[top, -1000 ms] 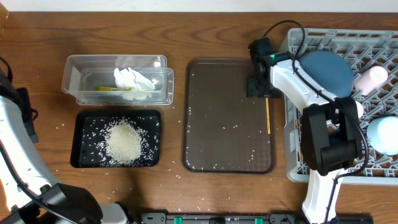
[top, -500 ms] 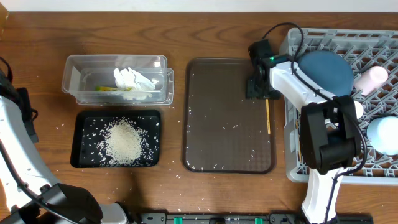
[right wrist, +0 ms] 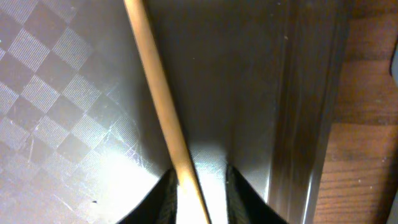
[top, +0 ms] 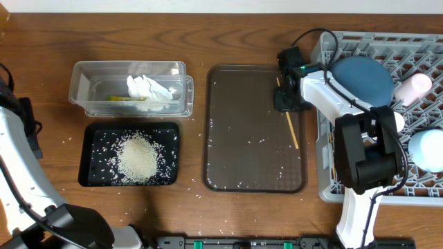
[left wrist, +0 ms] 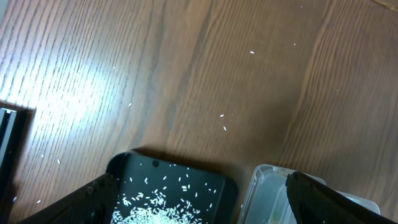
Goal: Sort waste into correct bins and load items into the dishwasher rack
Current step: 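Grasp the second chopstick with the right gripper and lift, then carry the second chopstick into the rack and release it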
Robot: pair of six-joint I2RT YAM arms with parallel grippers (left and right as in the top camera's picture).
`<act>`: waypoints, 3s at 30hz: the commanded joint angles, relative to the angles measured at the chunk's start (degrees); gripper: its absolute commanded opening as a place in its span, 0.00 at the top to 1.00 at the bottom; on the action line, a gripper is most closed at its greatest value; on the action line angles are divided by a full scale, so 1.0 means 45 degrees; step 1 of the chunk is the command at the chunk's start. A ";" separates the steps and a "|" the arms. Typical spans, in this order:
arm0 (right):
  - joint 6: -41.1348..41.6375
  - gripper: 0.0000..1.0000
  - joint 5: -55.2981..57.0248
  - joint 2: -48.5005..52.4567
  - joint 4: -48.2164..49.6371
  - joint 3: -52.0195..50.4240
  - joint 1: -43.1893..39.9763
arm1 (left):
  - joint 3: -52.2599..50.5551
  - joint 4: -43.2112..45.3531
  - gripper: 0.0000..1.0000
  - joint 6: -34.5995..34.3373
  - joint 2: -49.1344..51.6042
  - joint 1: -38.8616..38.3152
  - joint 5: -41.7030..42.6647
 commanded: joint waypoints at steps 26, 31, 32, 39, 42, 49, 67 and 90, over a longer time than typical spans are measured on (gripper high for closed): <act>-0.0199 0.99 -0.1462 -0.1399 -0.1797 0.1559 -0.0612 | -0.0034 -0.0087 0.11 0.0126 0.0024 0.0024 -0.0073; -0.1214 0.99 -0.1472 -0.2871 -0.3045 0.2540 -0.1535 | -0.0034 -0.0083 0.11 0.0126 0.0024 0.0024 -0.0073; -0.1496 0.99 -0.1472 -0.3191 -0.3240 0.2657 -0.1749 | -0.0034 -0.0083 0.11 0.0126 0.0024 0.0024 -0.0073; -0.4376 0.99 -0.2599 -0.5489 -0.3866 0.2773 -0.3585 | -0.0034 -0.0087 0.11 0.0126 0.0024 0.0024 -0.0073; -0.5149 0.99 -0.2885 -0.5702 -0.4260 0.2769 -0.4119 | -0.0034 -0.0087 0.11 0.0126 0.0024 0.0024 -0.0073; -0.5285 0.99 -0.2686 -0.5532 -0.4221 0.1870 -0.4561 | -0.0034 -0.0083 0.11 0.0126 0.0024 0.0024 -0.0073; -0.4692 0.63 -0.2793 -0.5532 -0.2317 -0.1268 -0.4546 | -0.0034 -0.0083 0.11 0.0126 0.0024 0.0024 -0.0073; -0.2701 0.32 -0.2803 -1.0763 -0.4435 -0.0704 -0.4527 | -0.0034 -0.0083 0.11 0.0126 0.0024 0.0024 -0.0073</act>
